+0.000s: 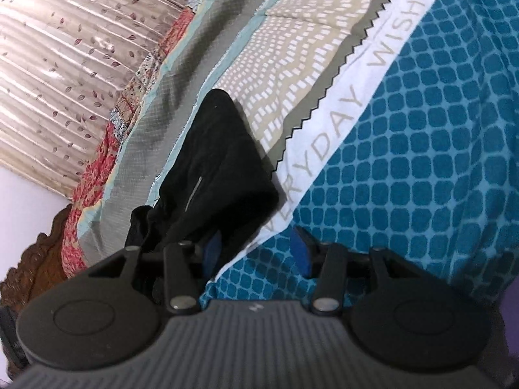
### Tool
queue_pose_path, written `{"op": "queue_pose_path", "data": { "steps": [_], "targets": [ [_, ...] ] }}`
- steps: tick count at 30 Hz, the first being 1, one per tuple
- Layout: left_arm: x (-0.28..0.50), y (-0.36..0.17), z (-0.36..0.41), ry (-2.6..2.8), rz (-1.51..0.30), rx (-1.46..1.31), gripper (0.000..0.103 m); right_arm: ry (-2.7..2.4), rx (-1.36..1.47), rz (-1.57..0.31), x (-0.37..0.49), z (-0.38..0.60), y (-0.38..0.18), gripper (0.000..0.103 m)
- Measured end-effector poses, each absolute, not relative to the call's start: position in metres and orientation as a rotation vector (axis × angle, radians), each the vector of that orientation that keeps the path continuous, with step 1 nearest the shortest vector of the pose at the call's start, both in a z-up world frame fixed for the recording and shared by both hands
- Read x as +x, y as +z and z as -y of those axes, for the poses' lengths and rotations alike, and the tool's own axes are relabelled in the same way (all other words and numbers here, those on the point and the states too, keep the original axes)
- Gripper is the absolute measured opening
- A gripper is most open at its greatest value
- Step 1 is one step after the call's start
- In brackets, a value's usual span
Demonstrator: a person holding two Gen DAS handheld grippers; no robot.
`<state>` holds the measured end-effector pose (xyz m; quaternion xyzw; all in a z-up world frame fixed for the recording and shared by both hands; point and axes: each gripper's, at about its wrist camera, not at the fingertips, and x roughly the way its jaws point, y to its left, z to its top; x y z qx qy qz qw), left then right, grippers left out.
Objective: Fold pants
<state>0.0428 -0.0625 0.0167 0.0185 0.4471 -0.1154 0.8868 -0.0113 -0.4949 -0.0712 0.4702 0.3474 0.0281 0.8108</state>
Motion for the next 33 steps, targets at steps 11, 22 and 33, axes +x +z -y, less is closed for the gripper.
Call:
{"op": "queue_pose_path", "data": {
  "steps": [11, 22, 33],
  "targets": [
    [0.045, 0.001, 0.057, -0.224, -0.983, 0.029, 0.043, 0.063, 0.983, -0.707, -0.015, 0.481, -0.072, 0.050],
    [0.051, -0.014, 0.050, -0.211, -1.026, 0.026, 0.043, 0.075, 1.008, -0.711, -0.017, 0.488, -0.074, 0.050],
    [0.047, -0.028, 0.050, -0.250, -1.015, 0.032, 0.058, 0.075, 0.996, -0.721, -0.017, 0.484, -0.071, 0.050]
  ]
}}
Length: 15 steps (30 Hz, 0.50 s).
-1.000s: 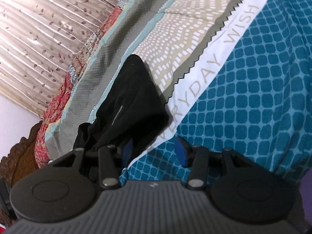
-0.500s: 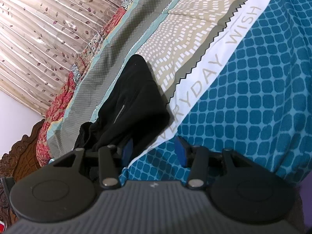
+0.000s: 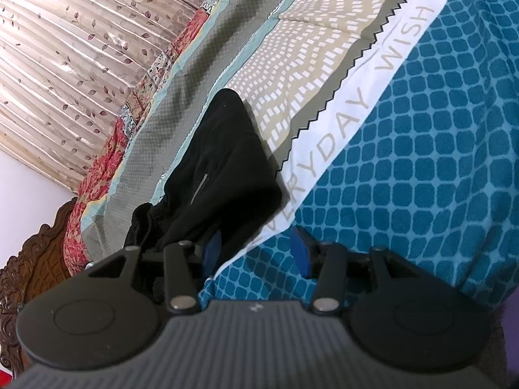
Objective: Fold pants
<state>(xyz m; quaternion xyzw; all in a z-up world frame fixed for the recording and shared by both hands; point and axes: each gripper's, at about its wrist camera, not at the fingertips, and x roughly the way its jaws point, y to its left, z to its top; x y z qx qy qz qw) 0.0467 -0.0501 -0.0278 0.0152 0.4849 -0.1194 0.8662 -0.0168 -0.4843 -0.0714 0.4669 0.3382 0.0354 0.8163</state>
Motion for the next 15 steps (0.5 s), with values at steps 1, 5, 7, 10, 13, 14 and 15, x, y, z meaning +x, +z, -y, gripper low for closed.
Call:
{"op": "queue_pose_path", "data": {
  "steps": [1, 5, 7, 10, 13, 14, 15],
  "targets": [
    [0.047, -0.029, 0.049, -0.261, -1.015, 0.029, 0.063, 0.075, 0.994, -0.722, -0.016, 0.484, -0.071, 0.050],
    [0.048, -0.037, 0.056, -0.373, -1.038, 0.036, 0.103, 0.073, 0.988, -0.726, -0.014, 0.485, -0.071, 0.050],
    [0.042, -0.040, 0.066, -0.362, -1.017, 0.119, 0.103, 0.075, 0.987, -0.727, -0.013, 0.486, -0.072, 0.050],
    [0.033, -0.046, 0.078, -0.342, -0.983, 0.210, 0.103, 0.075, 0.987, -0.727, -0.013, 0.485, -0.072, 0.050],
    [0.030, -0.047, 0.082, -0.334, -0.966, 0.227, 0.103, 0.075, 0.983, -0.728, -0.012, 0.486, -0.072, 0.050],
    [0.029, -0.047, 0.082, -0.332, -0.963, 0.226, 0.103, 0.079, 0.981, -0.730, -0.012, 0.489, -0.072, 0.050],
    [0.028, -0.047, 0.083, -0.331, -0.958, 0.228, 0.103, 0.079, 0.982, -0.730, -0.012, 0.489, -0.073, 0.050]
  ]
}}
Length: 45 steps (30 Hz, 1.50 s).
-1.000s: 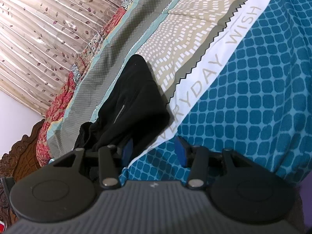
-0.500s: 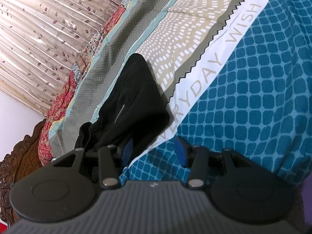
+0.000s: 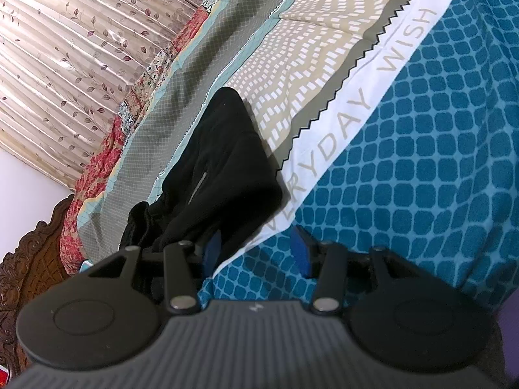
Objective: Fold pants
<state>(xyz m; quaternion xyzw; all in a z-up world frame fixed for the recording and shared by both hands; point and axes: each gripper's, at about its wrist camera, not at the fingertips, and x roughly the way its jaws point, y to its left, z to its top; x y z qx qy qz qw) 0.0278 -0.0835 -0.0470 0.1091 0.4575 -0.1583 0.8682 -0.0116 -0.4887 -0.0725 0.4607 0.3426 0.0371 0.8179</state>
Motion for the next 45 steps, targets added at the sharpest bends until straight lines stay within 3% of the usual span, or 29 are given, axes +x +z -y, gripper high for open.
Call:
{"op": "queue_pose_path", "data": {
  "steps": [12, 15, 22, 30, 33, 35, 38, 40, 45],
  "targets": [
    [0.008, -0.035, 0.079, -0.351, -0.939, 0.234, 0.103, 0.097, 0.980, -0.733, -0.010, 0.497, -0.075, 0.050],
    [-0.008, -0.017, 0.071, -0.399, -0.893, 0.192, 0.099, 0.108, 0.970, -0.742, -0.010, 0.499, -0.074, 0.050],
    [-0.007, 0.028, 0.040, -0.493, -0.824, -0.003, 0.076, 0.111, 0.859, -0.664, -0.017, 0.499, -0.048, 0.040],
    [0.055, 0.056, 0.047, -0.569, -0.814, -0.199, 0.061, 0.127, 0.820, -0.581, 0.013, 0.510, -0.034, 0.042],
    [0.083, 0.047, 0.065, -0.592, -0.855, -0.219, 0.043, 0.117, 0.830, -0.605, 0.023, 0.513, -0.045, 0.042],
    [0.100, 0.030, 0.081, -0.598, -0.915, -0.193, 0.021, 0.126, 0.852, -0.629, 0.030, 0.511, -0.055, 0.042],
    [0.120, -0.014, 0.105, -0.537, -1.081, -0.076, 0.005, 0.142, 0.819, -0.696, 0.039, 0.505, -0.066, 0.042],
    [0.124, -0.029, 0.110, -0.521, -1.135, -0.077, 0.005, 0.165, 0.828, -0.688, 0.035, 0.502, -0.066, 0.017],
    [0.113, 0.029, 0.132, -0.613, -1.035, -0.094, 0.011, 0.264, 0.728, -0.605, 0.027, 0.478, -0.032, 0.016]
  ]
}}
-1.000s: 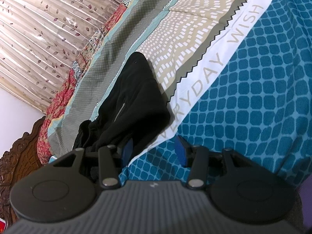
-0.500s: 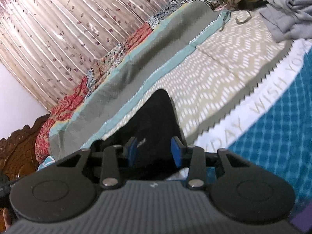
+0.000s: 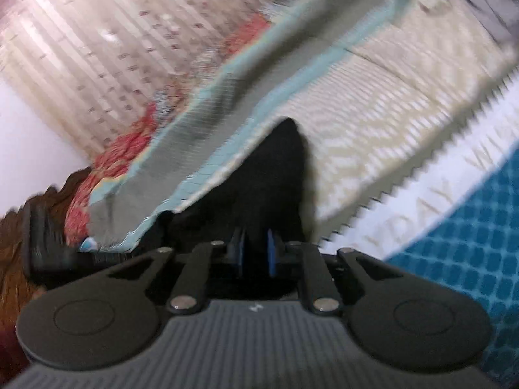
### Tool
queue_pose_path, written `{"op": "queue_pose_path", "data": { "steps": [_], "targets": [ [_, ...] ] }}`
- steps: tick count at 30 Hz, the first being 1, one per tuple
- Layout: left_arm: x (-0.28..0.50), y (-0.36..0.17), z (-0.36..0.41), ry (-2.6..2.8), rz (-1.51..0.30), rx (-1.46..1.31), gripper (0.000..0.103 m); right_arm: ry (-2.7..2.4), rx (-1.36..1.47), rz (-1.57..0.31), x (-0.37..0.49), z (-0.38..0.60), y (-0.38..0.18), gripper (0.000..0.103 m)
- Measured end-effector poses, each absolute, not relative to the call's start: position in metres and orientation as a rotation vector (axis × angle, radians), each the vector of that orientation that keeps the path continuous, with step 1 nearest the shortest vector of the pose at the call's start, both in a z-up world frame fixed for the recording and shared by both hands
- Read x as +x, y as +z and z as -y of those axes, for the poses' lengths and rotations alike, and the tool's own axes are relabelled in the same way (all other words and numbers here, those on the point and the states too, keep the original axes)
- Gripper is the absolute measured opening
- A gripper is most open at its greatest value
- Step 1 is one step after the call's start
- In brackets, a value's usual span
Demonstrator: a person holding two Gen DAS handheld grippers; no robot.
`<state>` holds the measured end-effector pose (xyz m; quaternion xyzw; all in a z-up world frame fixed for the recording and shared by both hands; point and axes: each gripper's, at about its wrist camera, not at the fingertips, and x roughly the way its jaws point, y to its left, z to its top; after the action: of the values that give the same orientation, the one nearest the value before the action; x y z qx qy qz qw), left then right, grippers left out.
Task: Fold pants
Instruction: 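Grasp the pants edge with the left gripper while the right gripper grasps another edge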
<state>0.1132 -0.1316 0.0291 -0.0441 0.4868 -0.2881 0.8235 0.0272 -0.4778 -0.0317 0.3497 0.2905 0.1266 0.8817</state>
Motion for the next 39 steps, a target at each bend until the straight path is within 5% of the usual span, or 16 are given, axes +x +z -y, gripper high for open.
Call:
{"op": "queue_pose_path", "data": {
  "steps": [4, 8, 10, 11, 13, 17, 19, 23, 26, 27, 28, 29, 39],
  "targets": [
    [0.102, 0.080, 0.181, -0.703, -0.916, 0.000, 0.078, 0.313, 0.618, -0.560, 0.032, 0.446, -0.012, 0.016],
    [0.099, 0.083, 0.257, -0.704, -0.911, 0.286, 0.081, 0.341, 0.490, -0.545, 0.037, 0.420, 0.001, 0.016],
    [0.101, 0.069, 0.280, -0.681, -0.947, 0.397, 0.074, 0.356, 0.454, -0.542, 0.036, 0.412, 0.005, 0.016],
    [0.102, 0.062, 0.289, -0.676, -0.965, 0.446, 0.046, 0.364, 0.441, -0.539, 0.034, 0.410, 0.007, 0.016],
    [0.106, 0.054, 0.290, -0.658, -0.997, 0.469, 0.017, 0.376, 0.412, -0.525, 0.032, 0.405, 0.011, 0.016],
    [0.115, 0.070, 0.251, -0.637, -0.970, 0.313, 0.015, 0.371, 0.414, -0.485, 0.026, 0.410, 0.011, 0.030],
    [0.123, 0.076, 0.224, -0.632, -0.983, 0.204, 0.015, 0.352, 0.416, -0.466, 0.023, 0.409, 0.009, 0.077],
    [0.132, 0.083, 0.183, -0.627, -1.002, 0.076, 0.015, 0.361, 0.353, -0.492, 0.023, 0.396, 0.000, 0.079],
    [0.137, 0.086, 0.161, -0.622, -1.018, 0.009, 0.015, 0.348, 0.271, -0.515, 0.030, 0.382, -0.006, 0.076],
    [0.139, 0.087, 0.155, -0.623, -1.021, -0.009, 0.015, 0.360, 0.251, -0.528, 0.034, 0.378, -0.007, 0.061],
    [0.140, 0.088, 0.150, -0.621, -1.018, -0.021, 0.015, 0.376, 0.237, -0.551, 0.037, 0.374, -0.008, 0.029],
    [0.139, 0.090, 0.145, -0.620, -1.010, -0.027, 0.015, 0.378, 0.231, -0.579, 0.042, 0.372, -0.006, 0.009],
    [0.147, 0.121, 0.053, -0.570, -0.914, -0.170, 0.015, 0.525, 0.237, -0.511, 0.052, 0.332, 0.048, 0.008]
  ]
}}
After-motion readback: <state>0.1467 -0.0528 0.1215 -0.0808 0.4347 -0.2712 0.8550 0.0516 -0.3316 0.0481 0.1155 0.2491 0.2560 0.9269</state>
